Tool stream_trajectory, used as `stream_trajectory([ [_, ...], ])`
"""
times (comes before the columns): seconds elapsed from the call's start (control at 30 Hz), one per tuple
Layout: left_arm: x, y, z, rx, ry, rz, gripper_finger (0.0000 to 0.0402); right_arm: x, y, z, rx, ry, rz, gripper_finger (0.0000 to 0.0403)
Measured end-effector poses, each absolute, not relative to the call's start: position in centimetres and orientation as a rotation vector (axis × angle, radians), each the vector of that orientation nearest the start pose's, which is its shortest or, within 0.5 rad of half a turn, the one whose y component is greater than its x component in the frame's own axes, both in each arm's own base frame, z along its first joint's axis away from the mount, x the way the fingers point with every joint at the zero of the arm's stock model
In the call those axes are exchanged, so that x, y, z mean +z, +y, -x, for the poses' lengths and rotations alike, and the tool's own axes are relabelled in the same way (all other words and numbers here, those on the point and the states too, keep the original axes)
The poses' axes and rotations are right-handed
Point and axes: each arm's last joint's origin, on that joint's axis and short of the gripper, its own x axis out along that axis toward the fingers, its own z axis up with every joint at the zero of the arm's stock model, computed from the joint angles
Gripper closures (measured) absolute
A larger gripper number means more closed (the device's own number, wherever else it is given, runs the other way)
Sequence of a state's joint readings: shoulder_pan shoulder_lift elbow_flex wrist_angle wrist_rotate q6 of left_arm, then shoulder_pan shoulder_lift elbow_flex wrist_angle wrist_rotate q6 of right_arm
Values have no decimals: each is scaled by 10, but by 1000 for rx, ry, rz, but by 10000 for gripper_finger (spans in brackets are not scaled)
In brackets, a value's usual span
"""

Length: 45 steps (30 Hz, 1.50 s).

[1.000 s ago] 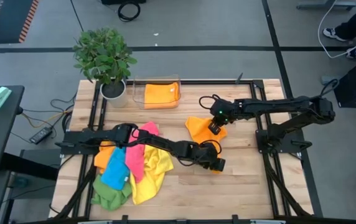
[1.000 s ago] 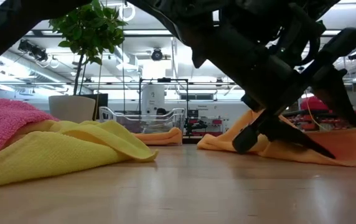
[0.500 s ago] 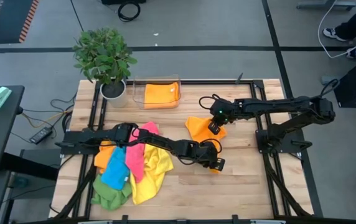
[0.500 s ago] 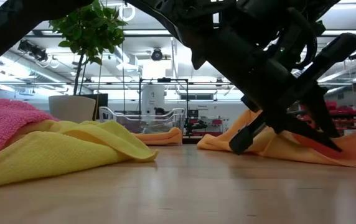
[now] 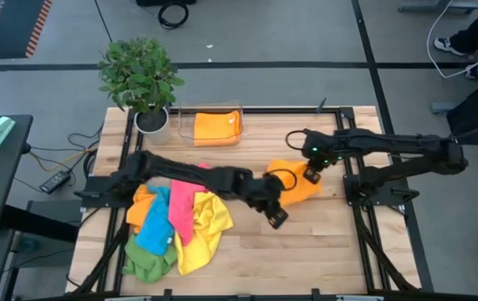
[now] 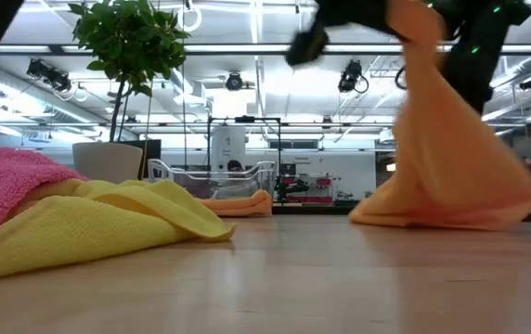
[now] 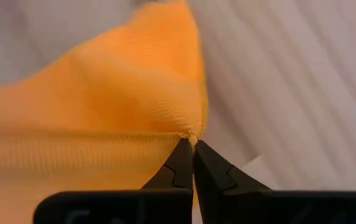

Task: Fold microfiber towels
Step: Fold the right orange microfiber cloth

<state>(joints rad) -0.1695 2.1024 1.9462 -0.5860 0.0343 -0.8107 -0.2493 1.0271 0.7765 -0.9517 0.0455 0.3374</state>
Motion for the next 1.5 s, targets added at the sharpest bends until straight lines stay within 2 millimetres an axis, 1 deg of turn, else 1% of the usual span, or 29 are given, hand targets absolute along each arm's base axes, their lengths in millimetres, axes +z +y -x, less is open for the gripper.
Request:
stream_trajectory([
  [0.07,310,-74,-456,100,766,669,396,244,-37,-155,-396,1135,-454,397],
  [0.1,318,-71,-449,100,772,652,397,246,-34,-151,-369,1130,-488,397],
  [0.17,327,-64,-442,102,778,627,397,252,-27,-144,-318,1107,-561,397],
  [0.3,324,-59,-434,106,855,557,395,257,-11,-138,-249,1100,-678,397],
  [0.43,312,-58,-427,117,981,473,397,257,6,-137,-229,1138,-731,388],
  [0.53,306,-57,-424,118,1042,441,395,256,17,-137,-209,1176,-747,354],
  [0.63,308,-58,-419,72,1073,394,393,255,26,-134,-177,1225,-741,306],
  [0.73,306,-60,-413,42,1135,328,397,255,32,-127,-106,1302,-747,258],
  [0.83,303,-61,-407,35,1198,289,395,258,35,-123,-29,1280,-696,220],
  [0.9,302,-64,-407,12,1205,256,391,260,35,-129,-5,1187,-600,203],
  [1.0,300,-67,-408,-15,1203,217,394,257,39,-149,21,1006,-454,192],
  [1.1,300,-67,-408,-19,1199,212,396,244,46,-180,91,831,-431,190],
  [1.17,300,-66,-408,-16,1199,211,392,230,52,-196,113,780,-428,192],
  [1.23,300,-66,-408,-15,1199,211,387,212,57,-206,99,815,-421,195],
  [1.37,300,-66,-409,-12,1197,210,394,180,63,-219,-7,939,-516,201],
  [1.43,300,-65,-409,0,1195,204,396,169,69,-223,-26,980,-534,204],
  [1.5,300,-65,-409,4,1194,206,392,163,76,-228,-19,978,-559,205],
])
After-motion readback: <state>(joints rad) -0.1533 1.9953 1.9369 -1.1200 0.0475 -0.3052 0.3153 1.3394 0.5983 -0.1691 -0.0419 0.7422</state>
